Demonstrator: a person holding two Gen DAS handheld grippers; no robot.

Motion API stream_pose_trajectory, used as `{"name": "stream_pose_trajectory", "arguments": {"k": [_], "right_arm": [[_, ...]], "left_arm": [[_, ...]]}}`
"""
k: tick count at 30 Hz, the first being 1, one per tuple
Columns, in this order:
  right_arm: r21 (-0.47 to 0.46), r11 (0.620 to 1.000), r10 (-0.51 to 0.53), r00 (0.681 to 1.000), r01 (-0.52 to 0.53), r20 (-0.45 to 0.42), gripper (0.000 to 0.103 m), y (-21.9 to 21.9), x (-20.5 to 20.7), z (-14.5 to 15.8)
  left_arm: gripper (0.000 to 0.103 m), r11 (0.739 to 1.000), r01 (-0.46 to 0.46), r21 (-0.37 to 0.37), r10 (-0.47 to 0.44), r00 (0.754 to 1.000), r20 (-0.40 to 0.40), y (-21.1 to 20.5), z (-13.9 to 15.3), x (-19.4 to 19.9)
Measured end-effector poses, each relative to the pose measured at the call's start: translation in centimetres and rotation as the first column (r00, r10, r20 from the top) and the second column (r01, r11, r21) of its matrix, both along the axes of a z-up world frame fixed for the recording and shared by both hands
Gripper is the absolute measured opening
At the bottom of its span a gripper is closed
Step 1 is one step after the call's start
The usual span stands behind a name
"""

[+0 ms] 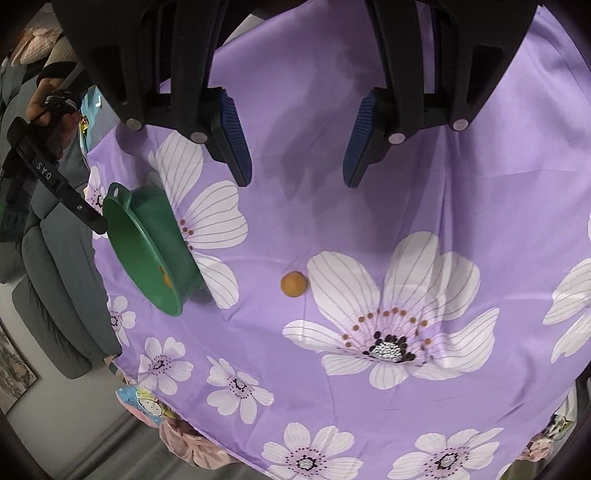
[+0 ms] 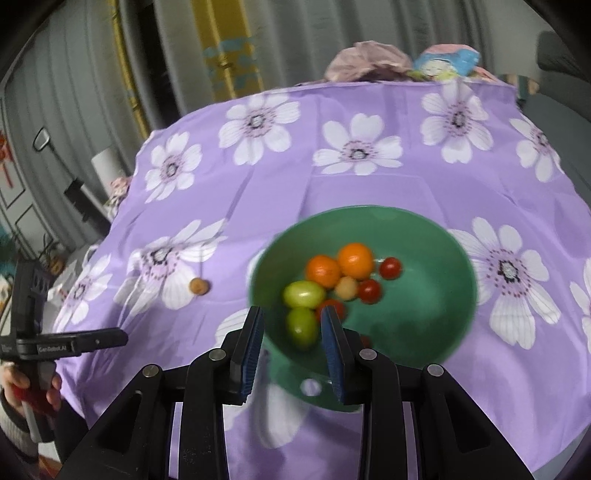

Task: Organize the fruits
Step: 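Withdraw the left tool toward the last small yellow fruit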

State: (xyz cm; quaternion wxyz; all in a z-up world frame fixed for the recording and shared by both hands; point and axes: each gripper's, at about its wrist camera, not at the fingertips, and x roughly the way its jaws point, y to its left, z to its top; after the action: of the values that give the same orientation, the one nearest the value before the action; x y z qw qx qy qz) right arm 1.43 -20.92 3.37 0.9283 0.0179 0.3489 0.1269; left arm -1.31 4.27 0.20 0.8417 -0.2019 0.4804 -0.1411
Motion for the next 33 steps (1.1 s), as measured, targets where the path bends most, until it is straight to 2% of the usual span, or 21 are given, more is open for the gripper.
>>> {"name": "stream_pose_trajectory", "arguments": {"k": [14, 25, 33], "right_arm": [[-0.085, 0.980, 0.172, 0.983, -0.177, -0.070, 0.032, 6.6, 0.2, -1.8], [-0.091, 0.963, 0.238, 0.960, -0.253, -0.151, 0.032, 10.2, 1.6, -4.6], [-0.085, 0.956, 0.264, 0.948, -0.282, -0.175, 0.032, 11.9, 3.2, -5.5]], "left_arm": [[0.051, 0.999, -0.026, -0.033, 0.025, 1.000, -0.017, 1.5, -1.2, -0.2], [0.051, 0.998, -0.006, -0.056, 0.005, 1.000, -0.012, 1.8, -1.8, 0.3], [0.051, 0.998, 0.016, -0.068, -0.015, 1.000, 0.005, 1.4, -1.5, 2.4]]}}
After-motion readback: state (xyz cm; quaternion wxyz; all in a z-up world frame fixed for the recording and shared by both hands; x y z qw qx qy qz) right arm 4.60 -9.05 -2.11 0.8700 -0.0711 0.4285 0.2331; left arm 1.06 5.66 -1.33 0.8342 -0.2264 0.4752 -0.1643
